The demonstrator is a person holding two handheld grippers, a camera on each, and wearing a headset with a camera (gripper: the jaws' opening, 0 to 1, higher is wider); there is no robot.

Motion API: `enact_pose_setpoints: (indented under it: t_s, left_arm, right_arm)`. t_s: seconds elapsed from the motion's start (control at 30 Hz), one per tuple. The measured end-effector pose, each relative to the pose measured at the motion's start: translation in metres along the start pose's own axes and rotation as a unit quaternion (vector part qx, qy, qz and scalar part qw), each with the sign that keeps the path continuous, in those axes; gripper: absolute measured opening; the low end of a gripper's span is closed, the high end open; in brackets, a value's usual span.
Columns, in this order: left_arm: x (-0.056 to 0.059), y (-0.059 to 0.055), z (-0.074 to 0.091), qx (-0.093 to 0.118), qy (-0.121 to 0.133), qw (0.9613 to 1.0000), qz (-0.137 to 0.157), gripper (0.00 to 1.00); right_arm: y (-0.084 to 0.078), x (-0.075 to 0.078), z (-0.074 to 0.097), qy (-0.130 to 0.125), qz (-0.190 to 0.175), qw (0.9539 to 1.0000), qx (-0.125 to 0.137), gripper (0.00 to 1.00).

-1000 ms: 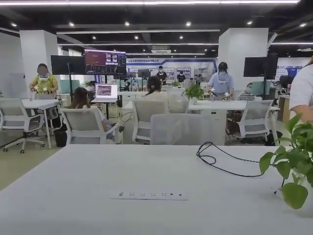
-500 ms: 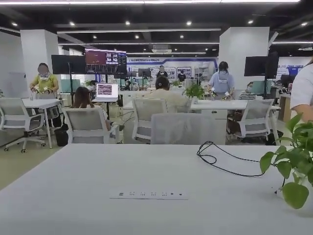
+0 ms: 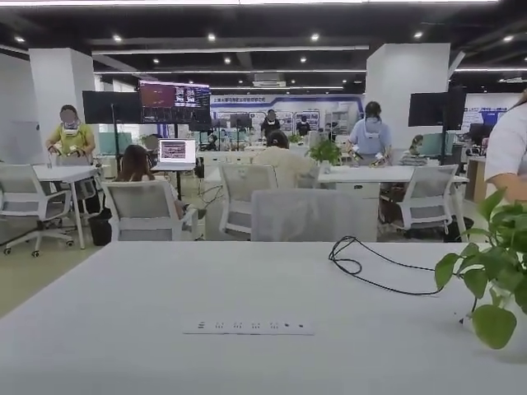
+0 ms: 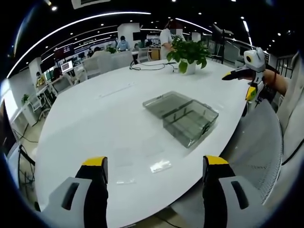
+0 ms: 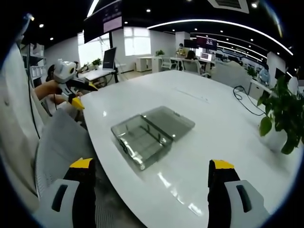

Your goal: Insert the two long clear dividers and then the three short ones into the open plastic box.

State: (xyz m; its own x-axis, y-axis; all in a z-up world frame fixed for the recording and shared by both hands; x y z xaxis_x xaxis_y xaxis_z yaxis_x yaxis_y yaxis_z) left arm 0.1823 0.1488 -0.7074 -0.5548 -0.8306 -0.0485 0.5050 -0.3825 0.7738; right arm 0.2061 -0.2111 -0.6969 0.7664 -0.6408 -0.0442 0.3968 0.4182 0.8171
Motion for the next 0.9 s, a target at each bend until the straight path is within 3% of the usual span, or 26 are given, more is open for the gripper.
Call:
enact_pose_setpoints:
  t_s: [0.33, 0.63, 0.9]
  left_arm:
    - [-0.013, -0.012, -0.008, -0.024, 0.016, 0.9996, 0.007, 0.74]
    - [-0.035, -0.026, -0.02, -0.049, 0.038, 0.9978, 0.025, 0.6]
    - [-0.047, -0.035, -0.03, -0.068, 0.045, 0.996, 0.037, 0.5]
  right_arm:
    - [0.015, -0.009, -0.004, 0.011, 0.003, 0.9998, 0.017, 0.97]
    - [0.027, -0.015, -0.013, 0.022, 0.007, 0.9994, 0.026, 0.95]
    - [0.038, -0.018, -0.018, 0.032, 0.001, 0.9986, 0.041, 0.93]
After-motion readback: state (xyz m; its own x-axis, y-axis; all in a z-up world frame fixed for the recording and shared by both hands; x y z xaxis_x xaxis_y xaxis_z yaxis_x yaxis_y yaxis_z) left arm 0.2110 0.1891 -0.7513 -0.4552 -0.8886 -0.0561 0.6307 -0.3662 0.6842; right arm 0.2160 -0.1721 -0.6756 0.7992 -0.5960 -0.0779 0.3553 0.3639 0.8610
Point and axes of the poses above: the centre of the closed fingertips' face, and the gripper's own axes: z roughly backward along the fingers, x roughly to its right, y roughly out of its top, the point moved 4 cm from there along z, roughly backward along the fingers, and after that the axes turned 1 degree about -z, right-handed, at the moved point
